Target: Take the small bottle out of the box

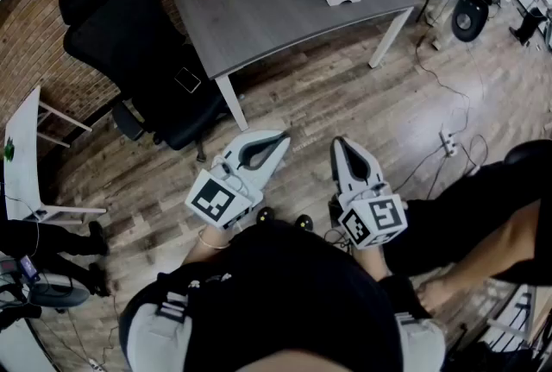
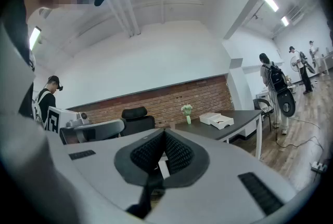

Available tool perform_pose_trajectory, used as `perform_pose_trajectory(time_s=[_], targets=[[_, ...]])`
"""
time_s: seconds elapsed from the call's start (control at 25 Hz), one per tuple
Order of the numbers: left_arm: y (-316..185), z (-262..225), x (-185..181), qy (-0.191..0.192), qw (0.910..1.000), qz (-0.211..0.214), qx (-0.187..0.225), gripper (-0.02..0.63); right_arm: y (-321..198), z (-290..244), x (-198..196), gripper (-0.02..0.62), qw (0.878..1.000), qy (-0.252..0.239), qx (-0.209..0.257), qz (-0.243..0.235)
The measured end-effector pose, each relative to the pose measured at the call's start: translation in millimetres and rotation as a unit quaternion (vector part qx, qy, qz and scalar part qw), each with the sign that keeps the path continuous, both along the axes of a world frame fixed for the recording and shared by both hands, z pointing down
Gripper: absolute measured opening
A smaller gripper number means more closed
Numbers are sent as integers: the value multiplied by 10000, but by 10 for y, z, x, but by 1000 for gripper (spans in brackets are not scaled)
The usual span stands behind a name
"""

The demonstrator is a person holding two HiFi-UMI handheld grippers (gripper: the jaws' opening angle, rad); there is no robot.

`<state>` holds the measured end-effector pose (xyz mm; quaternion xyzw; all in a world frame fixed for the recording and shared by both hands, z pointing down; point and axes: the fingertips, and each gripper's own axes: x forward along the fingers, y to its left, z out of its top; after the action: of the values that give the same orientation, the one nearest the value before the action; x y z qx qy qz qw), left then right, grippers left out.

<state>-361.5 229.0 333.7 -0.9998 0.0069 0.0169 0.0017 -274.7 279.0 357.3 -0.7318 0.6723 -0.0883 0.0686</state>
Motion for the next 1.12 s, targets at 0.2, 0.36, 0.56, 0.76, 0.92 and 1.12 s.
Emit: perform_pose_trajectory(time_s=[0.2, 0.36, 0.56, 0.76, 0.92, 1.12], targets=[[-74, 4, -56, -4, 10000, 7, -46, 2, -78, -12, -47, -3, 10000, 13, -2, -3], [-137, 25, -51, 7, 10000, 22, -89, 2, -127, 12, -40, -3, 10000, 9, -34, 34], [-181, 55, -12, -10, 9999, 102, -101, 3, -129, 16, 4, -3, 9998, -93, 5, 149], [-231, 85, 96, 13, 9995, 265, -155, 3, -124, 34, 106, -3, 9993, -116, -46, 346], [-285, 135, 178, 77, 9988, 435, -228, 2, -113, 56, 194, -3, 9982, -47, -119, 589], [-337, 101, 270, 299, 9967, 727, -184, 2, -102, 60, 265, -3, 9958, 32, -136, 907]])
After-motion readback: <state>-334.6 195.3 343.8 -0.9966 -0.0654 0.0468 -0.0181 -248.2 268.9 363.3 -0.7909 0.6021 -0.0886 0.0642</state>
